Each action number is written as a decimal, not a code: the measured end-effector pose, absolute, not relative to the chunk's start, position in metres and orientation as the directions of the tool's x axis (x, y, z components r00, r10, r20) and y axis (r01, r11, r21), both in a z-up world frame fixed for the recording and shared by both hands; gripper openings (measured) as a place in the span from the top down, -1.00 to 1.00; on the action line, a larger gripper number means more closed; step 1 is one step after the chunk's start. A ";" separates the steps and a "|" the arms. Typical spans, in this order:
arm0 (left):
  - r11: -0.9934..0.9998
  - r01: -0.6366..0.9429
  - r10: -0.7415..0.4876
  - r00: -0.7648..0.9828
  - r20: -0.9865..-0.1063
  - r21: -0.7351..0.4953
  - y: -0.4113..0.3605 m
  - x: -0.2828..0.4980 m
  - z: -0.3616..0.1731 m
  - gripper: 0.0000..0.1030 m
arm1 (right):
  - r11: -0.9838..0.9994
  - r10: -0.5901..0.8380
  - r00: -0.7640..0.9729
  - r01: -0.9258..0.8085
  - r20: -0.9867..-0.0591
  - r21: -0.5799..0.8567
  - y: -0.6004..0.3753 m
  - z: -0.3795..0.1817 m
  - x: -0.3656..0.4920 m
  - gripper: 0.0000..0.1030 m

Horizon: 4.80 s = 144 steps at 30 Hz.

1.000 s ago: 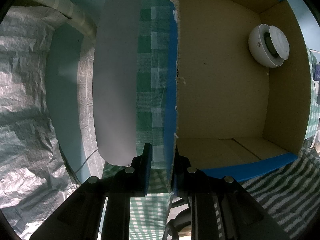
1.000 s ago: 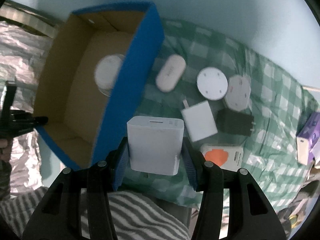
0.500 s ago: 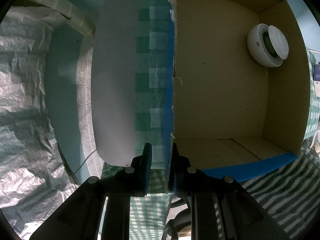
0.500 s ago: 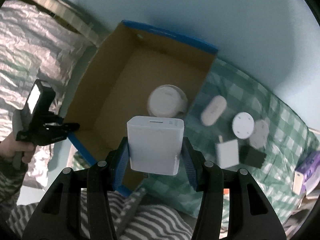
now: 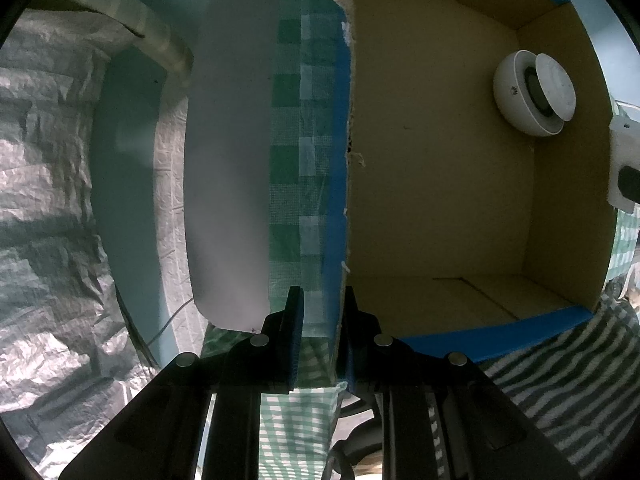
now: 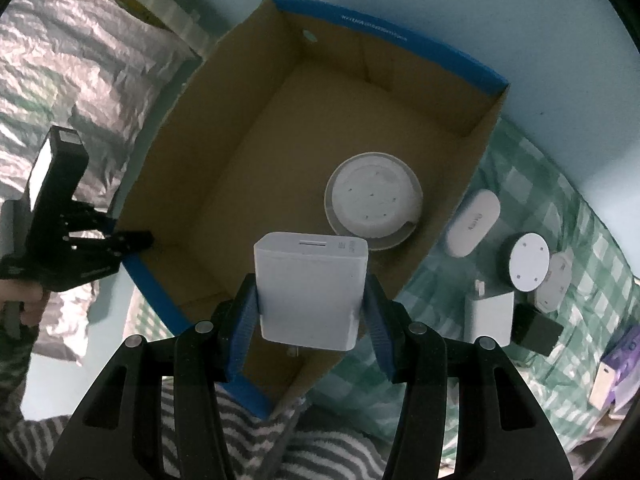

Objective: Organize rigid objects
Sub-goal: 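Carry the white square charger into the box and open the right gripper, then move the right gripper back toward the white router with orange panel, then grasp the white router with orange panel with the right gripper, then carry the orange-panel router into the box and open the right gripper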

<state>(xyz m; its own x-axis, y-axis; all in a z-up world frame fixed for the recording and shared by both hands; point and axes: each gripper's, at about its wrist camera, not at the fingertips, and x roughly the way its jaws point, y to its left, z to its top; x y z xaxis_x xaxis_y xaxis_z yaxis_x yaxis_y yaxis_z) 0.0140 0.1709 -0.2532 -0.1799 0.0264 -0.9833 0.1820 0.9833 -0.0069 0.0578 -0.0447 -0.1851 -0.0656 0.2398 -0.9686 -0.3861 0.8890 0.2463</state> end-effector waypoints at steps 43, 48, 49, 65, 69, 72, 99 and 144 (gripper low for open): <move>0.982 0.189 0.051 -0.175 -0.983 0.017 0.169 0.012 -0.252 0.66 | 0.900 0.283 0.073 -0.366 -0.956 0.239 -0.130 -0.138 0.060 -0.46; 0.980 0.196 0.055 -0.181 -0.982 0.019 0.168 0.013 -0.253 0.66 | 0.907 0.215 0.044 -0.380 -0.976 0.183 -0.174 -0.152 0.057 -0.47; 0.980 0.196 0.057 -0.183 -0.982 0.020 0.168 0.013 -0.254 0.66 | 0.906 0.202 0.034 -0.387 -0.979 0.173 -0.182 -0.157 0.056 -0.46; 0.979 0.203 0.058 -0.178 -0.982 0.021 0.164 0.009 -0.252 0.66 | 0.762 0.047 -0.066 -0.643 -0.997 0.078 -0.218 -0.224 0.010 -0.46; 0.981 0.192 0.057 -0.177 -0.983 0.022 0.166 0.008 -0.251 0.66 | 0.694 -0.027 -0.088 -0.718 -0.996 0.045 -0.217 -0.244 -0.003 -0.47; 0.983 0.183 0.055 -0.179 -0.982 0.022 0.167 0.008 -0.251 0.66 | 0.630 -0.074 -0.084 -0.776 -0.994 0.019 -0.214 -0.255 -0.015 -0.51; 0.982 0.189 0.055 -0.179 -0.982 0.020 0.162 0.007 -0.250 0.66 | 0.914 0.036 -0.248 -0.384 -0.968 0.132 -0.226 -0.304 0.017 -0.38; 0.978 0.210 0.037 -0.201 -0.979 -0.007 0.166 0.015 -0.253 0.65 | 0.998 0.064 -0.063 -0.008 -0.996 0.064 -0.206 -0.248 -0.024 -0.24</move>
<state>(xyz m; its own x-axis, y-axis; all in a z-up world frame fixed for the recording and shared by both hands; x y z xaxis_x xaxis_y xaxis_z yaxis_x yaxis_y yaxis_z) 0.0147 0.1661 -0.2529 -0.2013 0.0367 -0.9789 0.2104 0.9776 -0.0066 -0.0244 -0.2060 -0.2482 -0.0627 0.0636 -0.9960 -0.0080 0.9979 0.0642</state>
